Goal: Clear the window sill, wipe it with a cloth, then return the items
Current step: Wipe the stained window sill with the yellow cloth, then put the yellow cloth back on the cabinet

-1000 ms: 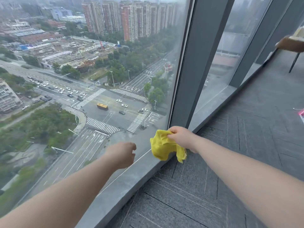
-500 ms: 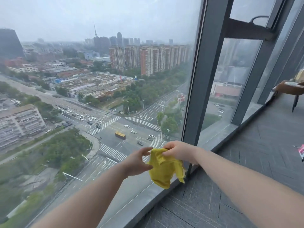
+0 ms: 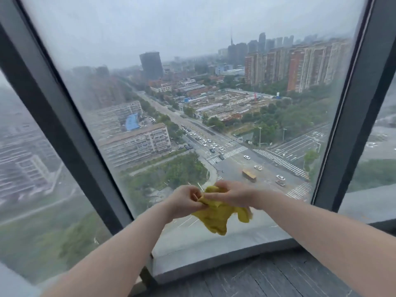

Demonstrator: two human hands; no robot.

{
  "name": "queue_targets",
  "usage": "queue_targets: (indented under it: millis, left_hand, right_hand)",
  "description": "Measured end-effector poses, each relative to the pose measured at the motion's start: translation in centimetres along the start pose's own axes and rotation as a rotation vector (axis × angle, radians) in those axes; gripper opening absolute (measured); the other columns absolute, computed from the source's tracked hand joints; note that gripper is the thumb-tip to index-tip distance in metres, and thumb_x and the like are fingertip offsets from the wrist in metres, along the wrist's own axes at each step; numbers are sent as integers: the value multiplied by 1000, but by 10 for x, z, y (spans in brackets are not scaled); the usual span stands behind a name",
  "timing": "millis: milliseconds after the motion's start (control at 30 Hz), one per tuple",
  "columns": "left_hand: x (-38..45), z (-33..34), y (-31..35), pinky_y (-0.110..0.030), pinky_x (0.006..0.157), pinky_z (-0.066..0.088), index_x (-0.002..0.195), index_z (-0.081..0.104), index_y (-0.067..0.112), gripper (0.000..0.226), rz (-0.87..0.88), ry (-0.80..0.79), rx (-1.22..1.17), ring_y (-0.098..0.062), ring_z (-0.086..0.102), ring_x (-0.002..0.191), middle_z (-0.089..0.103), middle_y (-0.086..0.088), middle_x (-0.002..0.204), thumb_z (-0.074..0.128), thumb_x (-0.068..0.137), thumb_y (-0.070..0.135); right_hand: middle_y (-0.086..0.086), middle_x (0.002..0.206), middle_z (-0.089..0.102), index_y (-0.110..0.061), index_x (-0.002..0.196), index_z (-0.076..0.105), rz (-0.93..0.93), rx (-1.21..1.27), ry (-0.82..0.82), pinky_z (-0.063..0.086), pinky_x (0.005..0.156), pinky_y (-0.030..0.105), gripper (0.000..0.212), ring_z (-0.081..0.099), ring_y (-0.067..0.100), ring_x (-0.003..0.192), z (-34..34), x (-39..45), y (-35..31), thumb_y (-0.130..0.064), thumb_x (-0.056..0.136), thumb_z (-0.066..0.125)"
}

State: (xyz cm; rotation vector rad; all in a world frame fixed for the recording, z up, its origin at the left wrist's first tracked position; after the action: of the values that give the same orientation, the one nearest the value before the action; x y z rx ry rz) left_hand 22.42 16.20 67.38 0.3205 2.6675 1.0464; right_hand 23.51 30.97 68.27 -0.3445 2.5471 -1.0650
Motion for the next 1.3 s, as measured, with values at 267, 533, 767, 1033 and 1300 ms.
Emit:
queue_targets:
  millis: [267,533,767,1033,1300]
  left_hand:
    - [-195,-35,-57,-21,64,48,78,60,21,13,-268,153,121,-10,53,67,57,6,72,72,77,24]
    - [-508,-32,-108,-26,66,45,73,59,27,16,-615,489,114,-14,55,73,56,9,71,75,75,29]
    - [-836,49,-86,-28,76,49,84,63,26,9,-945,701,152,-18,62,87,61,7,84,67,78,31]
    - [-1172,188,3,-28,78,46,100,65,24,22,-1390,882,191,-16,57,98,62,5,105,67,81,34]
    - [-1382,363,90,-30,84,48,108,66,25,26,-1739,1125,14,-15,56,105,62,6,113,63,82,27]
  right_hand:
    - [-5,78,52,-22,82,56,-279,-395,-333,42,62,24,8,50,12,73,120,-53,-98,-25,81,64]
    - [-4,76,52,-24,85,55,-612,-658,-588,43,60,27,21,51,17,71,307,-204,-239,-10,85,38]
    - [6,99,63,-10,112,62,-920,-827,-705,50,69,32,40,60,26,87,480,-442,-316,-5,86,32]
    - [20,101,68,-5,93,62,-1488,-1084,-859,52,76,38,24,63,31,84,630,-762,-371,-8,85,39]
    - [8,119,60,-9,114,61,-2029,-1148,-950,47,92,38,31,55,27,110,732,-1033,-371,-19,93,41]
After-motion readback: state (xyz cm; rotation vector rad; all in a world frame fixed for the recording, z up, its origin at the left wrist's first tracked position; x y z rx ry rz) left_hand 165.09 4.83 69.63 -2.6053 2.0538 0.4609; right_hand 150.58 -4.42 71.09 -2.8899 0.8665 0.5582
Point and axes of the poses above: each hand's wrist, its own x-axis towards the middle knuckle, its own z-axis out of the palm, y = z × x, the point moved 6 cm from there along x, towards the middle knuckle
